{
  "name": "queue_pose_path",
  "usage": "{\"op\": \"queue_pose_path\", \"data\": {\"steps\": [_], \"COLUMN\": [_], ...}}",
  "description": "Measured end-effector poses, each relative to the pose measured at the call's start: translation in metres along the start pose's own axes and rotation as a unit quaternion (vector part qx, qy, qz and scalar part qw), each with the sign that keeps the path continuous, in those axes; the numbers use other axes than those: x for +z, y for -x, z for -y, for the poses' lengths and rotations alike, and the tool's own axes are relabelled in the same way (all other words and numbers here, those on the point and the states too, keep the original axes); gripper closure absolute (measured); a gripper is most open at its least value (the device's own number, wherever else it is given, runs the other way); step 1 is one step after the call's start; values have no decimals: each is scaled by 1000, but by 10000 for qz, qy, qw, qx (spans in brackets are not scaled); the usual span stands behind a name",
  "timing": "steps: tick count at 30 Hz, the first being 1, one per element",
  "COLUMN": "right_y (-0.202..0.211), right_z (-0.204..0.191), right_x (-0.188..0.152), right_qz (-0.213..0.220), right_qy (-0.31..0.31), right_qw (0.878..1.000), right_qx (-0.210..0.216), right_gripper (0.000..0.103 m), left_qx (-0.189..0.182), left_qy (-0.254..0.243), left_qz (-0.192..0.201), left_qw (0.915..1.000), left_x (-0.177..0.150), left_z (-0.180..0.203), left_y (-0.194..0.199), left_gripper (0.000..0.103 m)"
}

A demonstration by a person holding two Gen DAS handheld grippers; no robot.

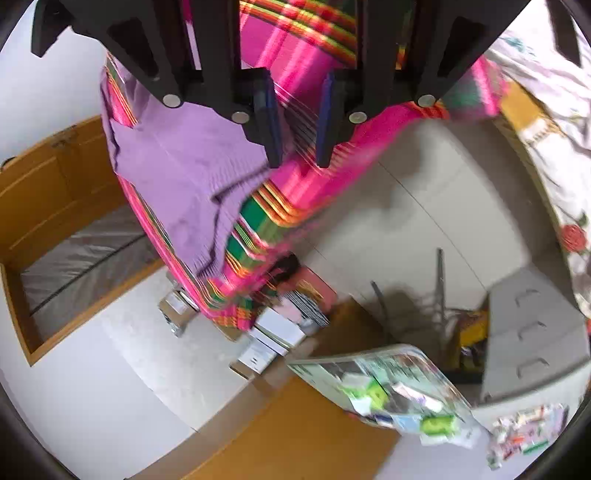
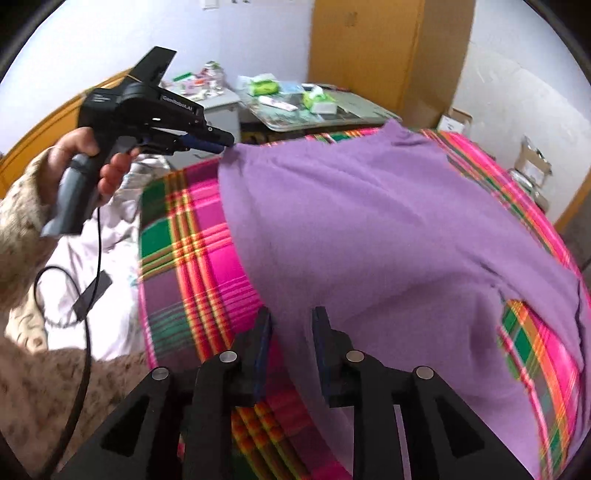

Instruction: Fold clothes

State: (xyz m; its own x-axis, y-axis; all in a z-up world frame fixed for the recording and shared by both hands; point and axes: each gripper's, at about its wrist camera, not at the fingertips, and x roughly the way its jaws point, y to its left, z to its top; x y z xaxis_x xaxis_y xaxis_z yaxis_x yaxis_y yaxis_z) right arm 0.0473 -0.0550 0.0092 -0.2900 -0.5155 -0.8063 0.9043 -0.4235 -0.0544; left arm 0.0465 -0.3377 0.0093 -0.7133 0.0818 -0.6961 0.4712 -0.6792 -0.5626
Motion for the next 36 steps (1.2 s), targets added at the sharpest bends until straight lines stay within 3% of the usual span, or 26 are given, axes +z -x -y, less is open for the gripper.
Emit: {"op": "queue_pose_path", "data": {"steps": [2, 6, 9, 12, 15, 22, 26, 31, 36], "right_y": [15, 39, 50, 59, 62, 58, 41, 12, -24], "right_z": [12, 57, 89, 131, 177, 252, 278, 273, 260], "right_x": [-3, -5, -12, -25, -44, -90, -109, -96, -63], "right_qz": [113, 397, 459, 466, 361, 169, 101, 390, 516], "right_qy": [-45, -609, -893, -1390, -2024, -2993, -3653, -3621, -3567], "right_qw": [9999, 9972, 9928, 9826, 9650, 9326, 9162, 9291, 9311], "right_qx": [-24, -161, -658, -1138, -1629, -2008, -1642, -634, 561], "right_gripper": [76, 76, 76, 76, 76, 76, 76, 76, 76], "left_qx": [51, -254, -385, -437, -454, -386, -139, 131, 312], "left_qy": [-173, -755, -1295, -1581, -1764, -1972, -2051, -2197, -2199], "left_qz": [133, 194, 102, -221, -563, -1041, -1087, -1134, -1214], "left_qw": [9997, 9966, 9908, 9862, 9817, 9741, 9726, 9689, 9674], "left_x": [11, 34, 51, 59, 61, 62, 65, 68, 72], "left_z": [8, 51, 92, 124, 152, 190, 199, 207, 209], "left_y": [8, 6, -13, -41, -73, -138, -169, -195, -216], "left_gripper": [79, 74, 70, 69, 69, 69, 69, 69, 69]}}
